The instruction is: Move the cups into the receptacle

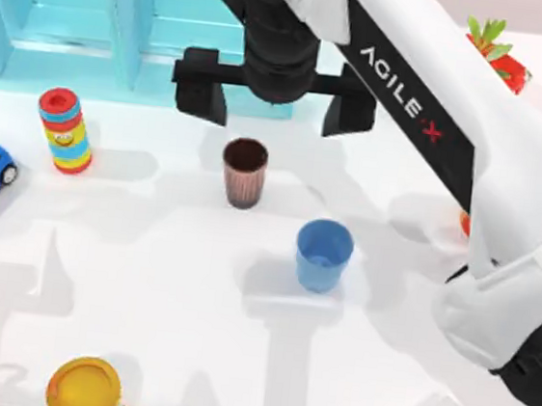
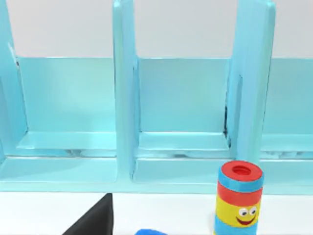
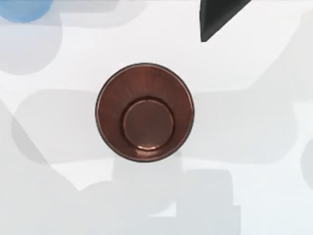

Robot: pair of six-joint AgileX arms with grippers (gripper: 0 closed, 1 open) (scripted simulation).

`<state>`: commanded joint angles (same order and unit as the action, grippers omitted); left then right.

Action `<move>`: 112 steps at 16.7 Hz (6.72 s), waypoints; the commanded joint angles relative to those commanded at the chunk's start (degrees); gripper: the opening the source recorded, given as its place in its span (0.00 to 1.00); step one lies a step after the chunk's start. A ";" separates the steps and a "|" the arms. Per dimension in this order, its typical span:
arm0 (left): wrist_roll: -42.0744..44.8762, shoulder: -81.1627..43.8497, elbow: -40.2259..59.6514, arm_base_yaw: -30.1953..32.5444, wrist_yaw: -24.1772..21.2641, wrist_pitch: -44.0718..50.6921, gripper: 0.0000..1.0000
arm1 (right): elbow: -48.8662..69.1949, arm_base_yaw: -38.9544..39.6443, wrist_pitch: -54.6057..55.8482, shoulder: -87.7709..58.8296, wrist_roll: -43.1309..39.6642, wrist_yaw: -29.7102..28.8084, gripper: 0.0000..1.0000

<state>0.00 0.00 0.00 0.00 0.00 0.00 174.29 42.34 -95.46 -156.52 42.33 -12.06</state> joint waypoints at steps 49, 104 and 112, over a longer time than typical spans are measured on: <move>0.00 0.00 0.00 0.00 0.00 0.00 1.00 | 15.74 -2.66 3.12 -16.94 -2.77 0.14 0.00; 0.00 0.00 0.00 0.00 0.00 0.00 1.00 | -109.77 -83.30 29.42 78.13 -81.68 22.47 0.00; 0.00 0.00 0.00 0.00 0.00 0.00 1.00 | -118.00 -82.34 38.40 76.97 -80.58 22.29 0.00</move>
<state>0.00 0.00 0.00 0.00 0.00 0.00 56.29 -40.00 -57.06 -79.55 -38.25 10.23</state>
